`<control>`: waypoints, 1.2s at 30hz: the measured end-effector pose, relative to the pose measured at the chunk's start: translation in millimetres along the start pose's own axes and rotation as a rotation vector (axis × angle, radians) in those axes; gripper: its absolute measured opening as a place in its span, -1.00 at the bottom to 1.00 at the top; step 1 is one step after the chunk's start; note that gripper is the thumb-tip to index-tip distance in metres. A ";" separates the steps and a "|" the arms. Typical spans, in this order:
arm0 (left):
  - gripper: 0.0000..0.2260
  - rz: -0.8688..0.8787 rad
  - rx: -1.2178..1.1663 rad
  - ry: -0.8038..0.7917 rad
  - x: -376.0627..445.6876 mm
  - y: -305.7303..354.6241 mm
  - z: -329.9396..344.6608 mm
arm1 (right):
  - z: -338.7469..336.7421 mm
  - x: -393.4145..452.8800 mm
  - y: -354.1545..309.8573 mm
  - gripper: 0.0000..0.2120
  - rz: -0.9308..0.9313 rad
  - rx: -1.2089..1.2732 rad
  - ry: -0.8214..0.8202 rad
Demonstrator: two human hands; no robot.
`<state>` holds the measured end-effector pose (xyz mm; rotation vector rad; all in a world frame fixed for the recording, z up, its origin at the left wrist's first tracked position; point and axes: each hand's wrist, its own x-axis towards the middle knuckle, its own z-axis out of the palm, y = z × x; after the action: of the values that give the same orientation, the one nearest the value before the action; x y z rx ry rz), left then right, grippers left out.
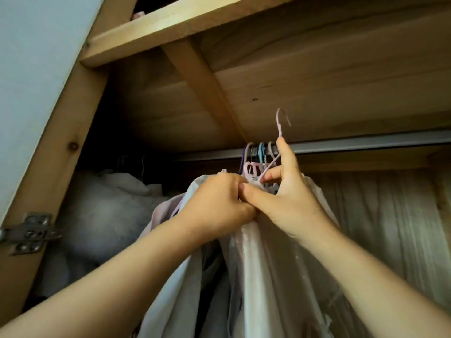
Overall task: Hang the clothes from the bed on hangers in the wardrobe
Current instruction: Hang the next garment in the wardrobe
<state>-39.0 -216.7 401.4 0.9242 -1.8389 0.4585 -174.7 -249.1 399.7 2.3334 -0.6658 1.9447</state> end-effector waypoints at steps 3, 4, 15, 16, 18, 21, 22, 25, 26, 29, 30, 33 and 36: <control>-0.82 -0.011 0.078 0.052 -16.6 -5.4 -11.3 | 1.5 -9.0 3.1 -0.14 -0.085 0.066 -0.086; -0.83 -0.016 0.090 0.089 -25.0 -9.0 -15.3 | -0.5 -12.4 6.6 -0.25 -0.132 0.106 -0.084; -0.90 -0.149 -0.172 0.121 -149.0 -27.5 -94.9 | 31.8 -61.7 24.8 -0.78 -0.123 -0.240 -0.012; -0.91 -0.158 -0.159 0.086 -163.0 -28.1 -103.0 | 42.2 -71.4 19.0 -0.80 -0.173 -0.221 -0.032; -0.83 -0.161 -0.117 0.029 -189.4 -29.9 -119.2 | 57.3 -89.5 4.8 -0.78 -0.193 -0.145 -0.081; -0.78 -0.231 -0.050 -0.054 -237.4 -29.3 -159.2 | 83.7 -115.2 -31.5 -0.67 -0.213 -0.075 -0.160; -0.77 -0.260 -0.019 -0.092 -254.4 -27.0 -175.2 | 92.2 -123.3 -47.3 -0.67 -0.214 -0.054 -0.165; -0.74 -0.295 0.156 -0.183 -302.8 -12.0 -222.4 | 120.1 -146.4 -103.5 -0.63 -0.190 0.051 -0.190; -0.74 -0.281 0.243 -0.201 -320.4 -4.8 -236.8 | 131.4 -156.1 -125.8 -0.61 -0.175 0.082 -0.223; -0.76 -0.258 0.462 -0.270 -370.0 20.6 -262.1 | 157.1 -190.5 -178.3 -0.53 -0.196 0.125 -0.310; -0.76 -0.247 0.530 -0.290 -387.0 28.5 -267.6 | 162.1 -203.6 -191.4 -0.50 -0.211 0.135 -0.321; -0.76 -0.293 0.645 -0.309 -431.3 50.0 -287.2 | 169.2 -242.1 -225.1 -0.50 -0.166 0.214 -0.348; -0.74 -0.340 0.665 -0.265 -462.5 62.8 -310.9 | 179.6 -270.1 -255.5 -0.52 -0.099 0.315 -0.385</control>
<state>203.6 210.6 130.9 1.7870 -1.7251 0.7806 45.6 11.8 167.7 2.9066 -0.2581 1.6760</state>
